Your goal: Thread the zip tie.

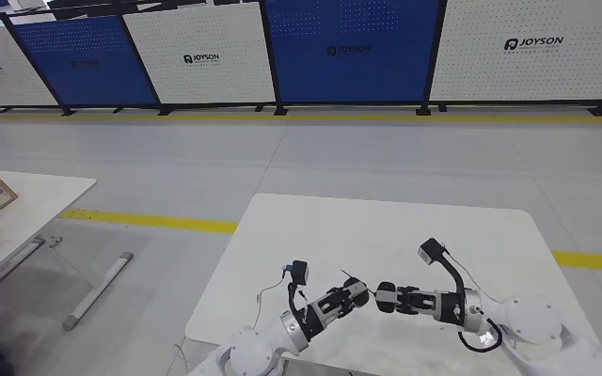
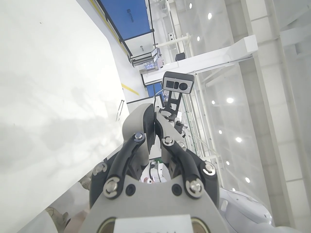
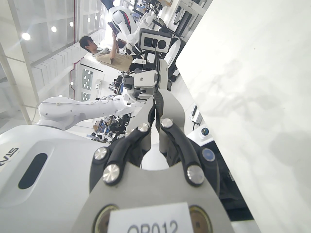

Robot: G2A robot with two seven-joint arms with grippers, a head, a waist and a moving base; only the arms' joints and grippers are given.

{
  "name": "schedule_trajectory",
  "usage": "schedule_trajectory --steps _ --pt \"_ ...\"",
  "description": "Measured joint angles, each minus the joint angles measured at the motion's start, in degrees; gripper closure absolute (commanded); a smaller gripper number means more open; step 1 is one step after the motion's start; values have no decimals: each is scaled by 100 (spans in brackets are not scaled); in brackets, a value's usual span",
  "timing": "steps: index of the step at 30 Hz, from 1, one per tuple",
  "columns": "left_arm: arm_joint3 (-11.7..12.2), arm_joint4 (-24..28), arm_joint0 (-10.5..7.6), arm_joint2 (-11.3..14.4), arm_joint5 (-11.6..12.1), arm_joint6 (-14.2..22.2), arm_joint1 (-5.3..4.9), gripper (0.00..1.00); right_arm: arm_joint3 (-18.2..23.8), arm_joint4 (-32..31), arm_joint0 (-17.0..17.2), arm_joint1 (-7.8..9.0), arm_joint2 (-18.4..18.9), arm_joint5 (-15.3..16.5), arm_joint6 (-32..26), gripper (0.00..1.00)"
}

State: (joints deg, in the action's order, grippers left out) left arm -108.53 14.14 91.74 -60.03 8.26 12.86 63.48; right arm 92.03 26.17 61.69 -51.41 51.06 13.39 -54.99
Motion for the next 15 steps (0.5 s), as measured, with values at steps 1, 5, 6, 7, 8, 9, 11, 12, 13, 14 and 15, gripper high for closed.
schedule_trajectory --steps 1,5,6,7,8,9,11,12,13,14,15 --pt "-5 9 4 3 -7 -16 3 100 11 2 26 0 34 10 4 0" --pt "-37 -57 37 -4 -32 -185 11 100 -10 80 169 36 271 152 10 0" --pt "-53 -100 54 -6 -43 -267 14 100 -17 97 226 54 358 194 19 0" --pt "-72 -166 74 -4 -61 -380 18 100 -15 108 315 83 485 241 28 0" --pt "-73 -218 83 0 -79 -473 23 100 -12 104 391 109 593 271 43 0" --pt "-70 -271 91 6 -104 -591 30 100 -4 88 475 137 711 297 66 0" --pt "-69 -423 109 48 -177 -910 53 100 70 42 703 208 1011 372 123 0" --pt "-55 -481 112 80 -230 -1045 66 100 112 29 816 240 1151 411 156 0" --pt "-30 -530 101 140 -317 -1209 87 100 181 3 977 282 1338 449 197 0" --pt "-2 -566 79 191 -378 -1333 105 100 242 -11 1102 311 1479 461 243 0" --pt "37 -613 48 252 -427 -1466 127 100 310 -9 1226 335 1616 472 306 0"
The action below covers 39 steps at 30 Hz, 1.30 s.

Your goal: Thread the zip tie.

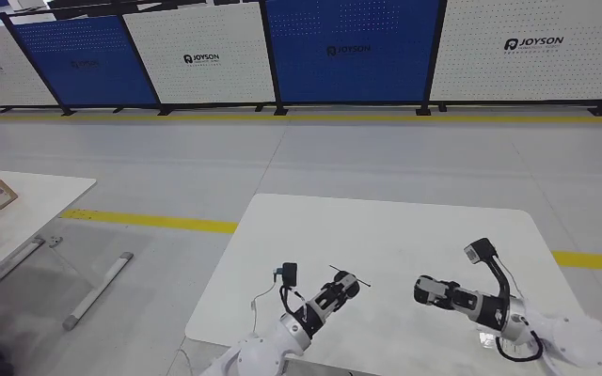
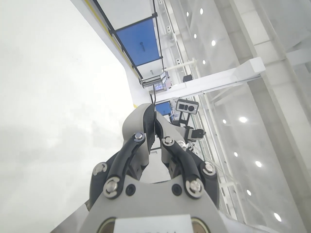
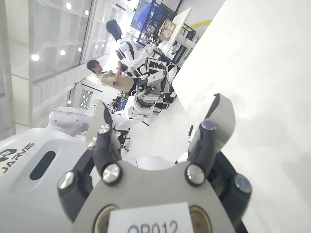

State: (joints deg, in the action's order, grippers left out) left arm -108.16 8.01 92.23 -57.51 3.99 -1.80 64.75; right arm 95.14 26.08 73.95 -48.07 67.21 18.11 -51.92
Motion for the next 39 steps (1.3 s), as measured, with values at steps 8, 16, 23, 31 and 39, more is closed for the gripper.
schedule_trajectory --steps 8,16,23,31,39 --pt "140 -21 -107 247 -122 -286 73 100 48 19 84 13 101 9 50 0" --pt "262 629 -177 213 -106 -282 129 100 48 19 85 13 102 9 50 0" --pt "507 1738 -476 248 11 -385 267 100 220 -41 19 27 131 36 -453 0" --pt "612 1630 -516 286 73 -425 284 100 488 -1058 -18 143 477 -7 -1152 0" --pt "613 1630 -516 286 72 -425 284 100 704 -1426 -61 140 352 -115 -1196 0"
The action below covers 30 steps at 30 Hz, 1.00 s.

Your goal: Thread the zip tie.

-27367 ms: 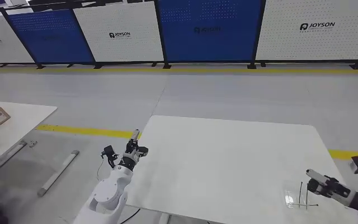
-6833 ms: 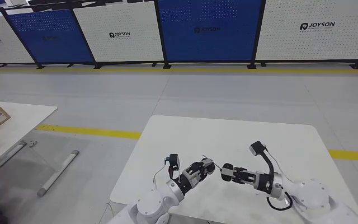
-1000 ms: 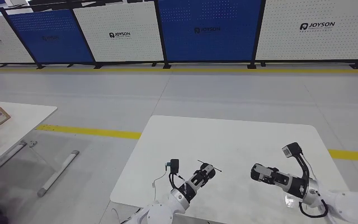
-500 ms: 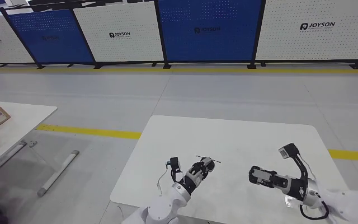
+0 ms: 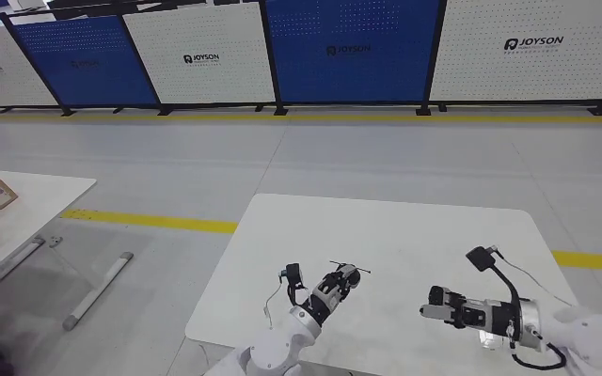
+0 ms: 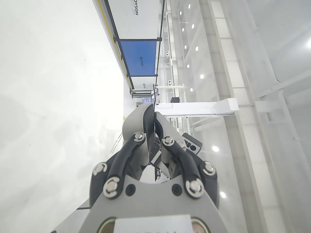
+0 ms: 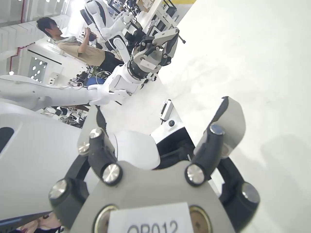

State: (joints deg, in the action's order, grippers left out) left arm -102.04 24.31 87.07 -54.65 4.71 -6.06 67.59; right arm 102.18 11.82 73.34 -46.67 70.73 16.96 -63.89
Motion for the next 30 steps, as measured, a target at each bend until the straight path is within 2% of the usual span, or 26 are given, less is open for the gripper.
schedule_trajectory --steps 3,4,6,9,11,14,30 --pt "0 0 0 0 0 0 0 100 80 -247 -121 16 43 160 -247 0" --pt "0 0 0 0 0 0 0 100 82 -240 -175 37 123 262 -460 0" --pt "0 0 0 0 0 0 0 100 39 -200 -298 75 287 271 -844 0" --pt "0 0 0 0 0 0 0 100 -87 180 -502 113 498 252 -1430 0" --pt "0 0 0 0 0 0 0 100 -188 344 -642 153 367 247 -1695 0" --pt "0 0 0 0 0 0 0 100 -389 312 -766 200 106 120 -1577 0" --pt "0 0 0 0 0 0 0 100 -370 300 -754 198 127 108 -1563 0"
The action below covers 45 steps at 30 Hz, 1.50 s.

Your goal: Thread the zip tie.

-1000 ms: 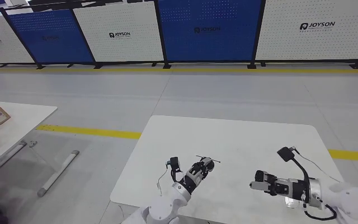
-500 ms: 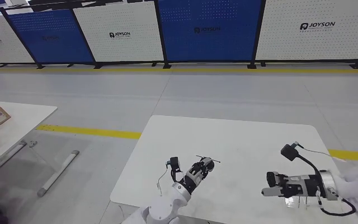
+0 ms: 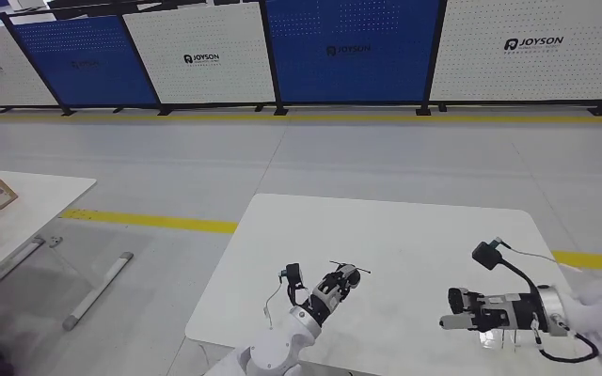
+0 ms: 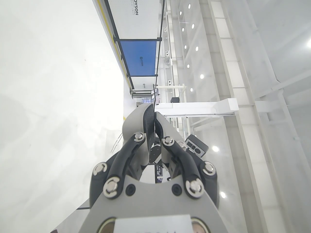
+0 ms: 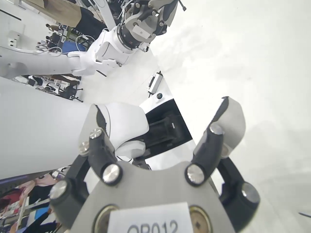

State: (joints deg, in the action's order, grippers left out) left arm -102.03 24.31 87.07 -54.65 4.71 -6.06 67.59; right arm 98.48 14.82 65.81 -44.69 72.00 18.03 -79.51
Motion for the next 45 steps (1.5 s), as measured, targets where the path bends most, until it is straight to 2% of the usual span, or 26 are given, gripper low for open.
schedule_trajectory --steps 6,8,11,13,27,30,35,36,38,40,45 --pt "0 0 0 0 0 0 0 100 365 -760 19 42 115 -493 336 0" --pt "0 0 0 0 0 0 0 100 456 -1184 60 69 229 -848 584 0" --pt "0 0 0 0 0 0 0 100 619 -1878 153 88 269 -1554 1016 0" --pt "0 0 0 0 0 0 0 100 686 -1996 172 83 235 -1721 1093 0" --pt "0 0 0 0 0 0 0 100 649 -1979 229 78 229 -1677 1178 0" --pt "0 0 0 0 0 0 0 100 504 -1834 264 103 339 -1551 985 0" --pt "0 0 0 0 0 0 0 100 228 -2103 327 197 683 -1815 549 0" --pt "0 0 0 0 0 0 0 100 216 -2073 326 204 690 -1741 436 0" --pt "0 0 0 0 0 0 0 100 284 -1625 331 191 659 -1187 43 0" --pt "0 0 0 0 0 0 0 100 308 -1162 336 185 649 -706 -114 0" --pt "0 0 0 0 0 0 0 100 304 -1120 336 186 650 -830 -9 0"
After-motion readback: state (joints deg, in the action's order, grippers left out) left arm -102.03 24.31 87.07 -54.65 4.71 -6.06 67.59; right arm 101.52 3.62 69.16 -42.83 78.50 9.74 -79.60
